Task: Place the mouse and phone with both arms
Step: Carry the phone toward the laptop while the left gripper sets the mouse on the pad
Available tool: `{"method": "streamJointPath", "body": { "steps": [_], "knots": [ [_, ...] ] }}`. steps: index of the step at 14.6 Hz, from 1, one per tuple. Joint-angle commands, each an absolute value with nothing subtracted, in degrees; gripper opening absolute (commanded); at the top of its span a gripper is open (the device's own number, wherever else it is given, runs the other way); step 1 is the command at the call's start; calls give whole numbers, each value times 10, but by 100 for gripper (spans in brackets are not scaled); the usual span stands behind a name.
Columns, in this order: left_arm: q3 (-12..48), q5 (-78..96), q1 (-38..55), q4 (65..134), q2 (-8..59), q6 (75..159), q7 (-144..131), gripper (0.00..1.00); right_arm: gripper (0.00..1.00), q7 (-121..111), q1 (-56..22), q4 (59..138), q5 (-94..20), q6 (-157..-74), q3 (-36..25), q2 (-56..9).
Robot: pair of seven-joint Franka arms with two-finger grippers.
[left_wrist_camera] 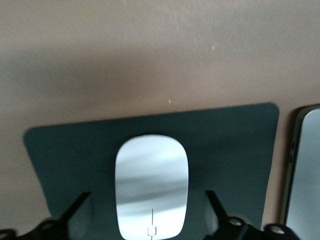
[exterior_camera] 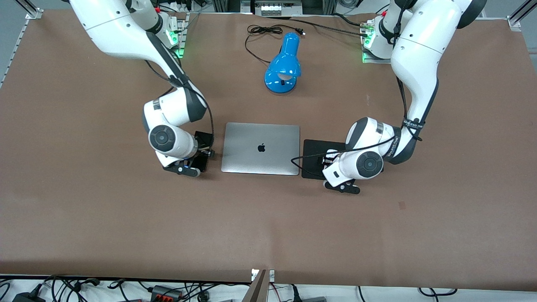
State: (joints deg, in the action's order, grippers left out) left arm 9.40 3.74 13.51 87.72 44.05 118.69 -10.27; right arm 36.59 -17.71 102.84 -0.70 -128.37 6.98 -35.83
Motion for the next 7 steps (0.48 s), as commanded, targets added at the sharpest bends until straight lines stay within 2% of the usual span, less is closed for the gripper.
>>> {"method": "streamJointPath", "body": {
  "steps": [1, 7],
  "knots": [
    [91, 51, 108, 864, 403, 1140, -102, 100, 38, 395, -196, 1033, -14, -1317, 67, -372],
    [84, 43, -16, 847, 300, 1008, -98, 100, 38, 395, -196, 1041, -11, -1319, 64, -371]
  ]
}}
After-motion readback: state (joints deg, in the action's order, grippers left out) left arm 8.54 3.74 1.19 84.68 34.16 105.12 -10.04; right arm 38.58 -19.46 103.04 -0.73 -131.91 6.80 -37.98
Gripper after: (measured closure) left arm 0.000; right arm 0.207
